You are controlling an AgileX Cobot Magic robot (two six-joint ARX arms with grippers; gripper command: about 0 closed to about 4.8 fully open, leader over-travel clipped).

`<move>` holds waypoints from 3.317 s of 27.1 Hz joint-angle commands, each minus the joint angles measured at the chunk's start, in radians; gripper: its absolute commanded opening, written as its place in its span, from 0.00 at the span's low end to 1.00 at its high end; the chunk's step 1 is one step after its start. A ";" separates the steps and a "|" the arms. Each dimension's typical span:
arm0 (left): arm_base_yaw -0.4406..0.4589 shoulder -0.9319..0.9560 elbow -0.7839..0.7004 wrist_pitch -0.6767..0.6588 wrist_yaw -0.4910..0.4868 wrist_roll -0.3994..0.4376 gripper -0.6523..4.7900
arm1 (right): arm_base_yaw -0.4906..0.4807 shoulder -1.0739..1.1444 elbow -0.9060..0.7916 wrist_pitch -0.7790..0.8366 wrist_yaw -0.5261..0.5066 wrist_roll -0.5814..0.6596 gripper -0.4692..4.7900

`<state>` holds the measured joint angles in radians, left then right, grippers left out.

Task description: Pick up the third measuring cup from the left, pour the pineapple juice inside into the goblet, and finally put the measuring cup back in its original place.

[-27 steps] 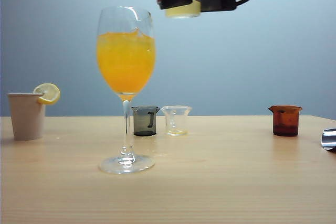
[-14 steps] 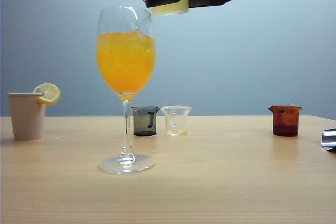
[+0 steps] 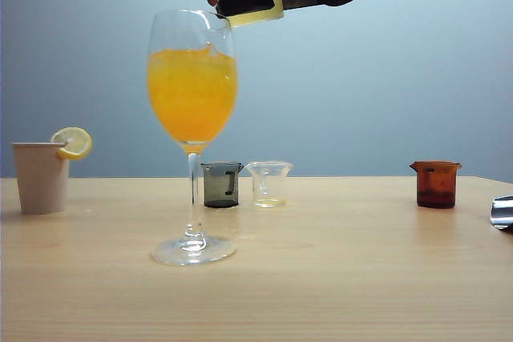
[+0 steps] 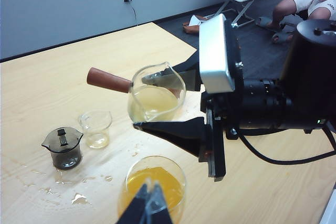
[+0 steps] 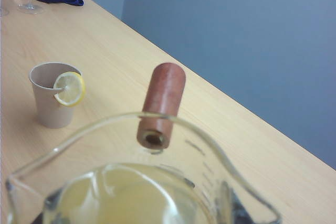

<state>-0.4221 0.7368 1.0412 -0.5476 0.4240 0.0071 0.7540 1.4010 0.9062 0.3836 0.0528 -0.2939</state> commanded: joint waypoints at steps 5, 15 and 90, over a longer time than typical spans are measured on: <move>0.002 -0.002 0.004 0.002 0.007 0.004 0.11 | 0.015 -0.007 0.008 0.030 -0.003 -0.080 0.30; 0.002 -0.002 0.004 0.002 0.008 0.004 0.11 | 0.027 -0.007 0.008 0.029 -0.003 -0.158 0.30; 0.002 -0.002 0.004 -0.018 0.007 0.005 0.11 | 0.064 -0.007 0.008 0.063 -0.003 -0.658 0.30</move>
<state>-0.4221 0.7372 1.0412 -0.5697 0.4240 0.0071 0.8162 1.4010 0.9062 0.4061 0.0502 -0.9451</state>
